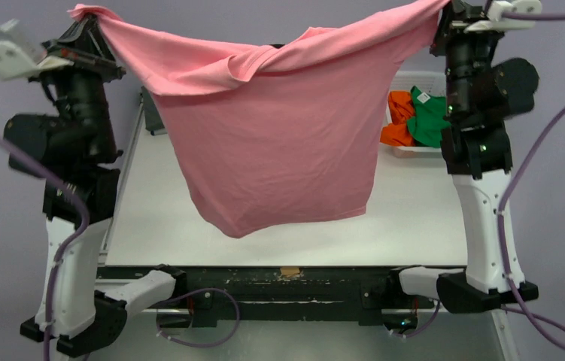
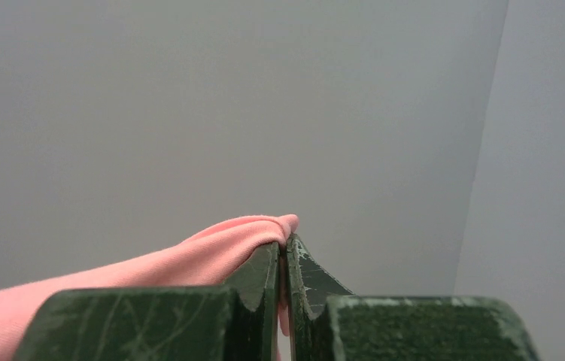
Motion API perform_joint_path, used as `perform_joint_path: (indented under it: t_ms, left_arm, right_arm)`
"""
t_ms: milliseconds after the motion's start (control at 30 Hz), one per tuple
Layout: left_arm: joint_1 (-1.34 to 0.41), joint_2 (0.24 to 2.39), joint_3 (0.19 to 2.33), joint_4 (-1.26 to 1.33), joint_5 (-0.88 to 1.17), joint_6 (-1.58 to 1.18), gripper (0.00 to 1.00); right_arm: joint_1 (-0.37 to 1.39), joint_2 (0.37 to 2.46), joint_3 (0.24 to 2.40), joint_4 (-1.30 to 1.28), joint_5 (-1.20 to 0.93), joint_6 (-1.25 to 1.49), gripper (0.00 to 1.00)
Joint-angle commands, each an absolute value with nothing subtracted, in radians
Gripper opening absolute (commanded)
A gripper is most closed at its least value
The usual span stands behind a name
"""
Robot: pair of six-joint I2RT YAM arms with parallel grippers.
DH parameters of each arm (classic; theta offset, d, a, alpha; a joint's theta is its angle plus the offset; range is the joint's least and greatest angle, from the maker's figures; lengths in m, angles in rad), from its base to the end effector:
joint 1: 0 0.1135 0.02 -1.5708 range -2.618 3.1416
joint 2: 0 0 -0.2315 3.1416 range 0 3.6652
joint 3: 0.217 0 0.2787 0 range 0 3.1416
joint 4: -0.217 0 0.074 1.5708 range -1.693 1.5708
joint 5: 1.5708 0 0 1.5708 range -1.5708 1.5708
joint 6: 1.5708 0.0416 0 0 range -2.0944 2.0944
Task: Fold and stack the t-shirts
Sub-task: Flatten out the tshirt
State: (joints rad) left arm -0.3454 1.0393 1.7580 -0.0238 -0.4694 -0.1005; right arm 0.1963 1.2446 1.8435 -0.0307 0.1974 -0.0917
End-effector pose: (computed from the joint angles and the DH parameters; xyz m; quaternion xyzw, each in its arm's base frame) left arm 0.1507 -0.0342 0.6086 -0.1586 0.4351 -0.0986 0.8808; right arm 0.2306 0.0375 0.5976 0.0169 0.4857 -0.0017 0.8740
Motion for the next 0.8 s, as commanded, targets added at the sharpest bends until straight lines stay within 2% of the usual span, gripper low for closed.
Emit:
perform_joint_path:
  t_ms: [0,67,233,300,367,500,600,767]
  left_arm:
    - [-0.230,1.237,1.889,-0.173,-0.427,-0.179,0.00]
    - [-0.141,1.349,1.978,-0.245,-0.342,-0.266,0.00]
    - [-0.096,1.613,2.328,-0.403,-0.194,-0.296,0.00]
    - [-0.085,1.711,2.517,-0.473,-0.150,-0.319,0.00]
    - [-0.075,1.745,2.569,-0.459,-0.123,-0.334,0.00]
    - [-0.063,1.678,2.459,-0.382,-0.115,-0.331,0.00]
    - [-0.054,1.593,2.324,-0.387,-0.148,-0.327,0.00]
    - [-0.054,1.446,1.913,-0.403,-0.229,-0.356,0.00]
  right_arm:
    - [0.190,1.423,1.942,-0.073,0.264,-0.137,0.00]
    - [0.176,1.522,2.020,-0.098,0.260,-0.127,0.00]
    - [0.140,1.735,2.303,-0.189,0.216,-0.083,0.00]
    - [0.127,1.787,2.395,-0.209,0.183,-0.060,0.00]
    - [0.116,1.796,2.417,-0.193,0.170,-0.054,0.00]
    - [0.084,1.754,2.350,-0.181,0.157,-0.039,0.00]
    - [0.058,1.672,2.211,-0.189,0.115,-0.014,0.00]
    - [0.053,1.535,1.885,-0.276,0.043,0.078,0.00]
